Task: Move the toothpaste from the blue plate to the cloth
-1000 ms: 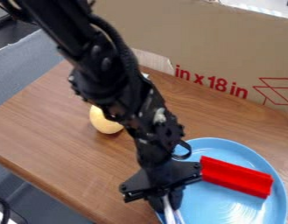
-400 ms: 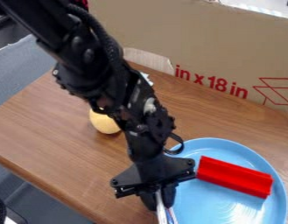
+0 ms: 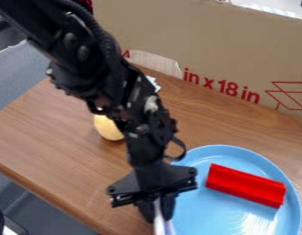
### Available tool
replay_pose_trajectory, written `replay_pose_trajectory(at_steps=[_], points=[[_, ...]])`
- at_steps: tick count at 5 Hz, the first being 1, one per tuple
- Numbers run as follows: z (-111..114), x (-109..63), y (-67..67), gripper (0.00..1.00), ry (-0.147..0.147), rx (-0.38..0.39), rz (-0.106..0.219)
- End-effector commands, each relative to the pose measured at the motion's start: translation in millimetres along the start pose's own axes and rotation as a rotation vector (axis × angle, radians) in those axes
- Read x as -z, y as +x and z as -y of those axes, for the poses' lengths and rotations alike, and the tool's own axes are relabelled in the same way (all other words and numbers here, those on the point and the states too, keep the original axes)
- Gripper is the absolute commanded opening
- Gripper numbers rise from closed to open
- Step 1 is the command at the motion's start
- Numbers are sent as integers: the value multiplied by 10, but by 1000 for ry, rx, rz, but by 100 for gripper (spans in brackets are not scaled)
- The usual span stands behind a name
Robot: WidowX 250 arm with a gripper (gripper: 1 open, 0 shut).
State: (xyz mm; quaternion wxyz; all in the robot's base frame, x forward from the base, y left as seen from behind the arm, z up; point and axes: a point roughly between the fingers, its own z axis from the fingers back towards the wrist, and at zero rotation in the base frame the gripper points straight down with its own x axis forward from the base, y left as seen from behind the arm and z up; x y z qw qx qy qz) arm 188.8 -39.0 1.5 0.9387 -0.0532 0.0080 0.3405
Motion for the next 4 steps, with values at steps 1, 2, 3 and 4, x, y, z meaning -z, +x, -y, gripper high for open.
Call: replay_pose_trajectory(at_steps=[1, 2, 3, 4], points=[[22, -59, 9, 0, -56, -7, 15], [-7, -303, 141, 0, -91, -41, 17], [-44, -415, 244, 0, -99, -70, 22], [39, -443, 194, 0, -86, -71, 21]])
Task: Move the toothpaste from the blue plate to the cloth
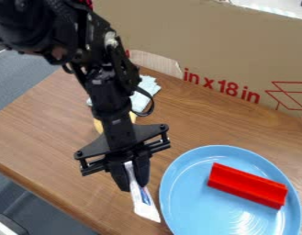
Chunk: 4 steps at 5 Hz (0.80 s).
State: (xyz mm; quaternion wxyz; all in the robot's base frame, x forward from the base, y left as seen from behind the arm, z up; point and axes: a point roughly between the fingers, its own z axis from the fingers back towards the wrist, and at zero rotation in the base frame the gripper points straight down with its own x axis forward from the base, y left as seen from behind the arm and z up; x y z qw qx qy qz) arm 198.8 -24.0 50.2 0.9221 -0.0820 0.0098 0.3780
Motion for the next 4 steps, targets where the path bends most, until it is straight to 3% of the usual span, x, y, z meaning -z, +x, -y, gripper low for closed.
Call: replay_pose_trajectory(at_steps=[1, 2, 3, 4], points=[[71, 98, 126, 0, -25, -16, 49], [172, 24, 184, 0, -21, -22, 63], [387, -85, 257, 0, -26, -12, 117], [543, -216, 380, 0, 2, 63, 123]])
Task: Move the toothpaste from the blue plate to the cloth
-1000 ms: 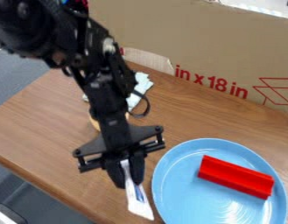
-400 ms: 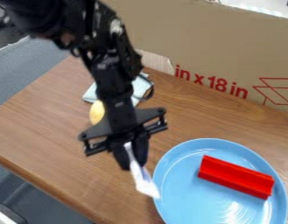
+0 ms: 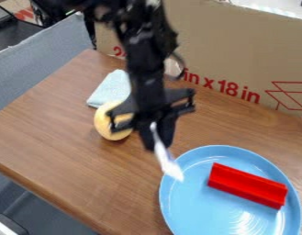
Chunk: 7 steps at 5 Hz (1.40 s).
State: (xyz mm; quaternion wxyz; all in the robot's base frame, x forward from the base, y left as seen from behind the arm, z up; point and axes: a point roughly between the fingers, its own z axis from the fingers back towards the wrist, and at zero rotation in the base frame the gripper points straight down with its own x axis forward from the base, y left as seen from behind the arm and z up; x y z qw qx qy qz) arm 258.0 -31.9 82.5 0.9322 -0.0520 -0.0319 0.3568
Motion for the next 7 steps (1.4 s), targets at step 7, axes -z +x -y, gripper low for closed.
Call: replay_pose_trajectory(at_steps=[7], points=[[1326, 278, -244, 0, -96, 188, -107]])
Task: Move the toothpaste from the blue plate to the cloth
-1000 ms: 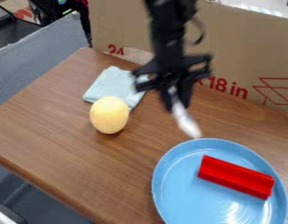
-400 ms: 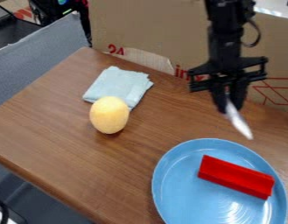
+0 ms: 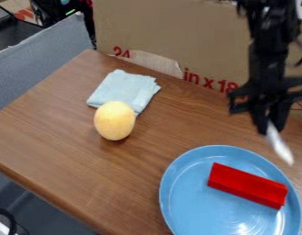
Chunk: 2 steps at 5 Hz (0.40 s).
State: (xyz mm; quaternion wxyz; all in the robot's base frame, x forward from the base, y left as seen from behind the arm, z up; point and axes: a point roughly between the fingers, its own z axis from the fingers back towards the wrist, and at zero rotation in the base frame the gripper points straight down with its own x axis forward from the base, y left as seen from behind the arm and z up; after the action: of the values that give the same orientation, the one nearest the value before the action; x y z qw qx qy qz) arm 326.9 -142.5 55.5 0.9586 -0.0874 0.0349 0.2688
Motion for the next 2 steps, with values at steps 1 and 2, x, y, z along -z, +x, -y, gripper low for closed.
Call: replay_pose_trajectory(at_steps=[1, 2], points=[[-51, -74, -158, 0, -67, -107, 104], [-73, -64, -186, 0, -71, -142, 111]])
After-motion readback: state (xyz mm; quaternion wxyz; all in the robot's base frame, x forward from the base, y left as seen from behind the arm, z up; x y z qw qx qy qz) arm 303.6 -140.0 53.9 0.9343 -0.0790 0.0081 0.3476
